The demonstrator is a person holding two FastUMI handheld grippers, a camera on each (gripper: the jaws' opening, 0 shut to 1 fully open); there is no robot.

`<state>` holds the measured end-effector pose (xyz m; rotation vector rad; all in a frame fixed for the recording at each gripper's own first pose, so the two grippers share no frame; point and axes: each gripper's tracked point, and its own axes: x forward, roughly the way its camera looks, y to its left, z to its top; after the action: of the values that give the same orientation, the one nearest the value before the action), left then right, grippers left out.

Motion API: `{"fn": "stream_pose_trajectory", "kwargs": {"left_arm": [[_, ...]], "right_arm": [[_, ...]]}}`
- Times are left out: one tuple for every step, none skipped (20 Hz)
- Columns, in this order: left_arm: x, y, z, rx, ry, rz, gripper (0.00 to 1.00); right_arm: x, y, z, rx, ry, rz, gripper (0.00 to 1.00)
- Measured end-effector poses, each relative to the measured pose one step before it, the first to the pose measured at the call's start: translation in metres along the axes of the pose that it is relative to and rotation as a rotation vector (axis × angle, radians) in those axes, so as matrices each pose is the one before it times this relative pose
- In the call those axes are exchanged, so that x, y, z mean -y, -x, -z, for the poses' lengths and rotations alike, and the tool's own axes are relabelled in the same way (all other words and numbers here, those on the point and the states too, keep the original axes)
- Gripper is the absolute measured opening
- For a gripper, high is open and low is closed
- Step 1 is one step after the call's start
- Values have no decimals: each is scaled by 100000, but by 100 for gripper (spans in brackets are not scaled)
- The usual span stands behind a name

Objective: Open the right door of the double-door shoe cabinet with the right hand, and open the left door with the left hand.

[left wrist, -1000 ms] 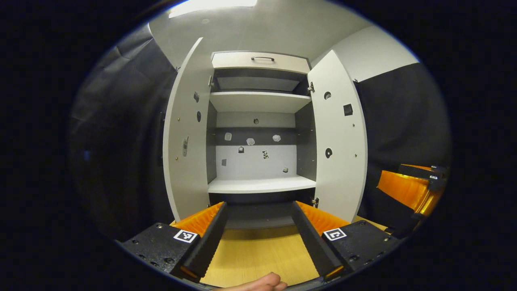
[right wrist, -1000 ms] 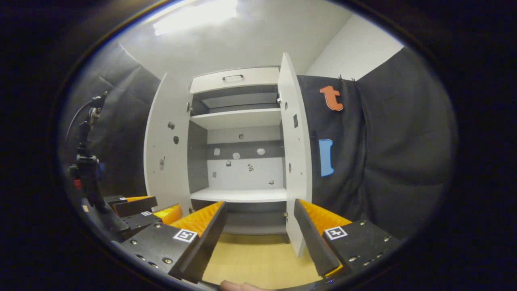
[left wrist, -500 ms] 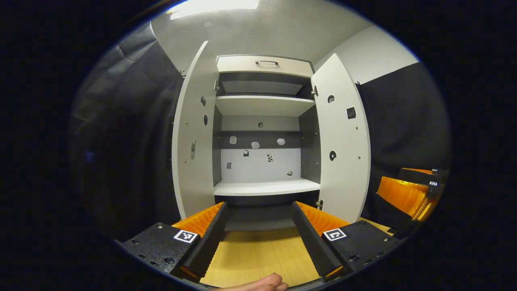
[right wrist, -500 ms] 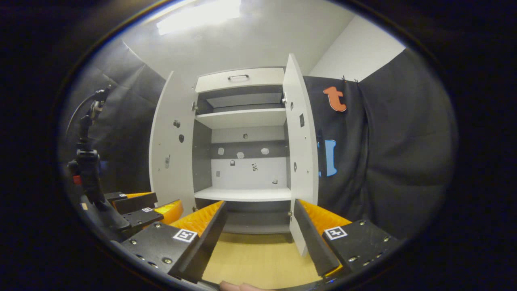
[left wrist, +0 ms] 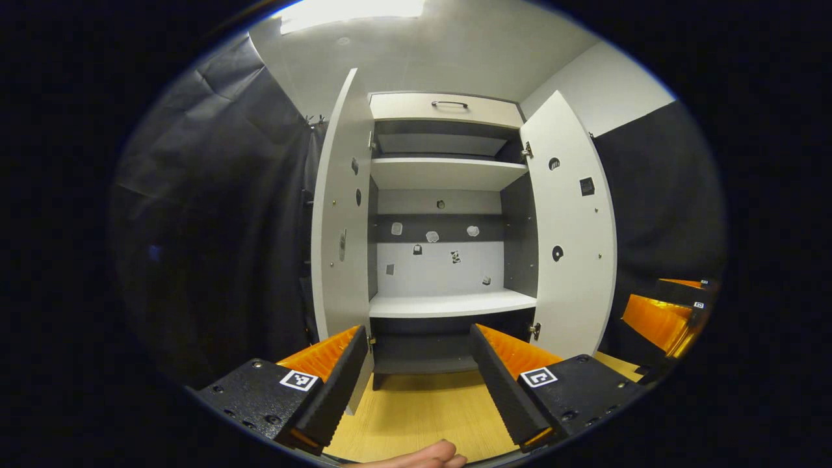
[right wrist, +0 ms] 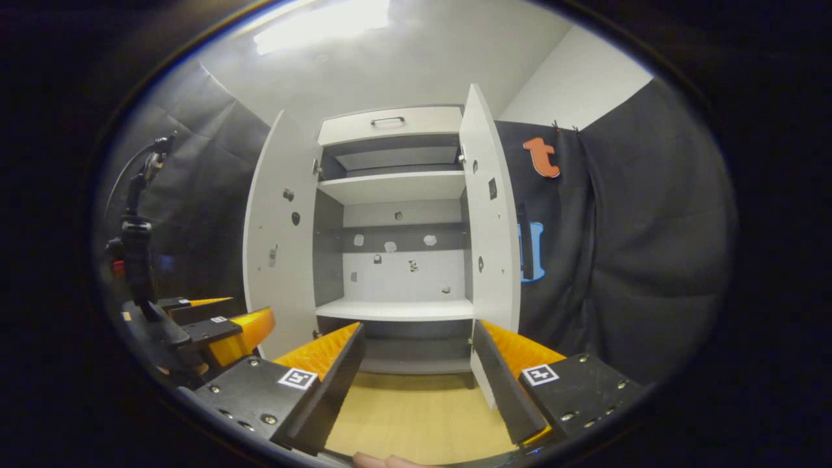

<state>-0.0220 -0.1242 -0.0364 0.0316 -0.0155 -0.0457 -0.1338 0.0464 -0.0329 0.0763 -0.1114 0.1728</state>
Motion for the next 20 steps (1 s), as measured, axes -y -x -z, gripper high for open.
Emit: {"fn": "stream_pose_trajectory", "kwargs": {"left_arm": [[-334, 141, -214, 527, -131, -133, 94], [-370, 56, -95, 576, -69, -534, 97], [-357, 103, -124, 328, -58, -541, 97], [-169, 71, -29, 70, 234, -403, 97], [-133, 62, -18, -1, 219, 14, 97], [30, 140, 134, -104, -1, 161, 96], [20, -23, 109, -445, -107, 288, 97], [112, 76, 152, -421, 132, 317, 97], [60, 78, 16, -258, 224, 150, 97], [-19, -22, 39, -200, 186, -242, 97], [-54, 12, -23, 177, 335, -295, 97], [-17, 126, 108, -140, 286, -255, 97], [9, 55, 71, -62, 426, -89, 97], [65, 23, 55, 91, 713, 236, 97], [101, -65, 108, -146, 841, 413, 97], [-6, -27, 291, -504, 749, -27, 97], [-50, -103, 121, -354, 392, -147, 97], [-30, -195, 27, -130, 109, -356, 97], [-101, -156, 143, -434, -130, -621, 97], [52, -55, 36, -231, -52, -156, 97]], "right_arm": [[8, -157, 197, -344, -668, 115, 98], [49, -45, 128, -517, -281, 263, 98], [202, -72, 132, -209, -340, 842, 95], [223, -136, -42, 268, -343, 1237, 99], [153, 8, -2, 149, 328, 972, 95], [84, -9, 42, -44, 499, 692, 95], [47, -15, 78, 28, 165, 408, 95], [-84, 94, -3, 36, 177, -162, 95], [-117, -54, 75, -59, 214, -420, 98], [-81, 35, 73, -71, 164, -337, 98], [-11, 17, 152, -133, 139, -266, 99], [-30, 57, 136, -234, 212, -265, 98], [-55, -46, 209, -250, 229, -188, 95], [20, -72, 213, -458, 234, 22, 95], [-1, -80, 182, -367, 133, -3, 95], [-17, 66, 94, -135, -164, -121, 95], [-117, 29, 57, 153, -398, -562, 98], [-251, 115, 36, 202, -291, -1127, 99], [-215, 101, -41, 417, -182, -1128, 99], [-90, 117, -140, 577, 95, -694, 100]]}}
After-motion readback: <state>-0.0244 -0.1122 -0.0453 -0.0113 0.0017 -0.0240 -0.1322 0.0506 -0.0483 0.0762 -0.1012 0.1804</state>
